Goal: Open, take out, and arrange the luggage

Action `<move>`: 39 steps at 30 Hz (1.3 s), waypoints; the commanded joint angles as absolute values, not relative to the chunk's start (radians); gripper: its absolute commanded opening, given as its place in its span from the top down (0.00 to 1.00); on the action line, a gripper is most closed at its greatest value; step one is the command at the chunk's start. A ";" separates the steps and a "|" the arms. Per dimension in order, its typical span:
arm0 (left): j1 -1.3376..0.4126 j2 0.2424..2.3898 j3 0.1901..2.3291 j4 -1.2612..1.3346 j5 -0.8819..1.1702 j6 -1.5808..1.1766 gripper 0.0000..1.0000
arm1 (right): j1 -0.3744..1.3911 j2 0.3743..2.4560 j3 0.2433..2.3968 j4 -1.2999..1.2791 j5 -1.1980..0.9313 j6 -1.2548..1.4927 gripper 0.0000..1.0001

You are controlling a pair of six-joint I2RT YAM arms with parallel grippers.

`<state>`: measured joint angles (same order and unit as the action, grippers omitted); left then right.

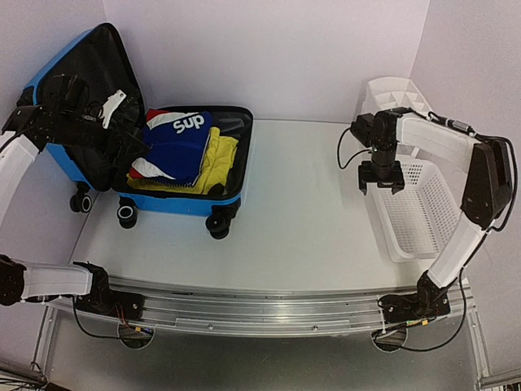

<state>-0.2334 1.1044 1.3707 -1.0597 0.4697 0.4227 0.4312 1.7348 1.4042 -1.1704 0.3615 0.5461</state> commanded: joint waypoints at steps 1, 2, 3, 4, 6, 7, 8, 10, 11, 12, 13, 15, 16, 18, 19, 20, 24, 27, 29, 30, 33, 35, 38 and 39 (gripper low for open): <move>-0.240 1.064 1.340 -0.991 0.509 0.394 0.15 | 0.409 1.732 1.311 -1.114 0.296 0.548 0.33; -0.240 1.058 1.333 -0.990 0.510 0.393 0.14 | 0.408 1.736 1.292 -1.081 0.252 0.534 0.41; -0.240 1.055 1.327 -0.988 0.508 0.393 0.14 | 0.408 1.743 1.283 -1.044 0.215 0.523 0.49; -0.240 1.052 1.322 -0.988 0.503 0.394 0.14 | 0.408 1.754 1.282 -1.021 0.171 0.521 0.63; -0.240 1.042 1.312 -0.987 0.494 0.394 0.14 | 0.407 1.780 1.300 -1.008 0.123 0.530 0.81; -0.239 1.038 1.308 -0.986 0.492 0.394 0.14 | 0.408 1.793 1.317 -1.006 0.101 0.538 0.88; -0.240 1.035 1.305 -0.985 0.491 0.393 0.14 | 0.412 1.802 1.336 -1.006 0.084 0.550 0.93; -0.240 1.032 1.302 -0.983 0.489 0.390 0.14 | 0.431 1.811 1.377 -1.007 0.068 0.585 0.99; -0.240 1.031 1.300 -0.983 0.487 0.390 0.14 | 0.450 1.811 1.398 -1.007 0.071 0.608 1.00; -0.240 1.030 1.298 -0.981 0.485 0.390 0.14 | 0.476 1.814 1.421 -1.006 0.077 0.633 1.00; -0.241 1.030 1.295 -0.978 0.484 0.390 0.14 | 0.511 1.822 1.447 -1.005 0.082 0.658 1.00; -0.240 1.030 1.286 -0.971 0.483 0.387 0.14 | 0.571 1.853 1.517 -1.007 0.094 0.673 1.00; -0.240 1.031 1.282 -0.966 0.484 0.385 0.14 | 0.602 1.877 1.561 -1.007 0.101 0.671 1.00; -0.240 1.032 1.275 -0.957 0.488 0.383 0.14 | 0.652 1.941 1.682 -1.006 0.110 0.655 1.00; -0.240 1.032 1.272 -0.952 0.490 0.381 0.14 | 0.671 1.979 1.734 -1.007 0.114 0.655 1.00; -0.240 1.033 1.269 -0.948 0.491 0.381 0.14 | 0.684 2.015 1.778 -1.006 0.121 0.659 1.00; -0.240 1.031 1.266 -0.941 0.487 0.380 0.13 | 0.697 2.164 1.980 -0.987 0.133 0.678 1.00; -0.240 1.024 1.265 -0.946 0.475 0.384 0.13 | 0.699 2.277 2.154 -0.972 0.088 0.683 1.00; -0.241 1.021 1.264 -0.946 0.467 0.389 0.13 | 0.702 2.347 2.241 -0.970 0.062 0.703 1.00; -0.241 1.020 1.264 -0.946 0.463 0.391 0.13 | 0.703 2.372 2.275 -0.968 0.056 0.718 0.99; -0.239 1.016 1.263 -0.946 0.459 0.394 0.13 | 0.704 2.404 2.304 -0.928 0.051 0.770 0.99; -0.239 1.016 1.260 -0.946 0.459 0.396 0.13 | 0.706 2.422 2.325 -0.898 0.013 0.762 1.00; -0.240 1.016 1.259 -0.946 0.458 0.401 0.13 | 0.709 2.406 2.307 -0.899 0.017 0.753 1.00; -0.241 1.016 1.259 -0.946 0.457 0.403 0.13 | 0.708 2.385 2.282 -0.898 0.034 0.758 1.00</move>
